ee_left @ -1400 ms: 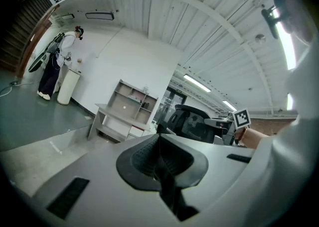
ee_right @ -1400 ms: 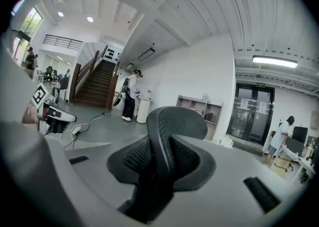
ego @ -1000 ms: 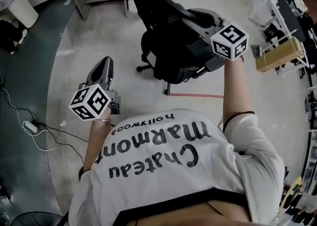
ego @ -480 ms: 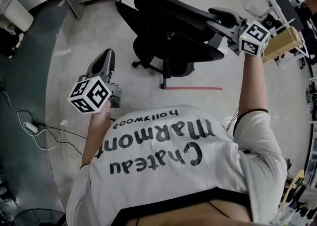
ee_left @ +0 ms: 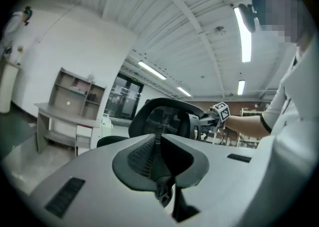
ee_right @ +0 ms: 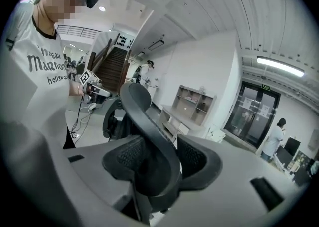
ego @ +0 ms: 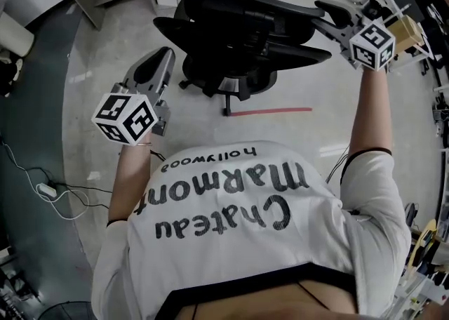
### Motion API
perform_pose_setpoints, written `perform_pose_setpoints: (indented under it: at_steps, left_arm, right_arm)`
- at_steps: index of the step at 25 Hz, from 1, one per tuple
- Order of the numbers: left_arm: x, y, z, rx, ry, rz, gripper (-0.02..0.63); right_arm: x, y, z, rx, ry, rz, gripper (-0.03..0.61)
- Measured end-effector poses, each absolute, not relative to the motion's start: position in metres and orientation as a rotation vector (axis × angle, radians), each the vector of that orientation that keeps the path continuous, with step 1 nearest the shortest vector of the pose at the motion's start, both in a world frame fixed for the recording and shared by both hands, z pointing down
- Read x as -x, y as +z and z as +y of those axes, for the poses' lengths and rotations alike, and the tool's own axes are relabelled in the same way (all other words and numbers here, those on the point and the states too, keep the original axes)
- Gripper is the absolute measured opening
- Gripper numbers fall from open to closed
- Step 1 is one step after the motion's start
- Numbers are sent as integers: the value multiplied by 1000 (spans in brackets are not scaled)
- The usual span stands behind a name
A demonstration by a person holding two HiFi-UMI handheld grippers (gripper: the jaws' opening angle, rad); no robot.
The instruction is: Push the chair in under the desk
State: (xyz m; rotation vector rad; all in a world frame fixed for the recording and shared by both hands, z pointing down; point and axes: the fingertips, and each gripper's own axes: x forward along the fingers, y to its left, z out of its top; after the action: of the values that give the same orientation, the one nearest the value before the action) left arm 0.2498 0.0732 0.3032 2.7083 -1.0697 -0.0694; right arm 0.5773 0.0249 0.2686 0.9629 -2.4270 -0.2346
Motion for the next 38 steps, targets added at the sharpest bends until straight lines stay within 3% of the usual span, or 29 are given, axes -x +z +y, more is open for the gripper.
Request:
perform_pose_setpoints:
  at_steps: [2,4,6,11,14,38]
  left_arm:
    - [-265,297,68,-2847,85,-959,36]
    - [-285,296,63,-2990,328,-816,179]
    - [-305,297,57,-3129,626,-709,241]
    - [-341,335,29,-3273,1344,-614,252]
    - [-354,368,18,-3247,1636,-592,180]
    - [-365,372,35,-3128,1582,-776,169]
  right_arm:
    - [-587,270,22,-1012,-244,-2381,204]
    - [-602,273,20,-1060,-242,-2341,201]
    - [-615,275,16,-1108,-233,-2305,199]
    - [-629,278,5,-1225,-239,-2171,196]
    - [-636,279,2,-1303,-240,-2090,193]
    - [-640,279,-28,-1430,-107,-2126,193]
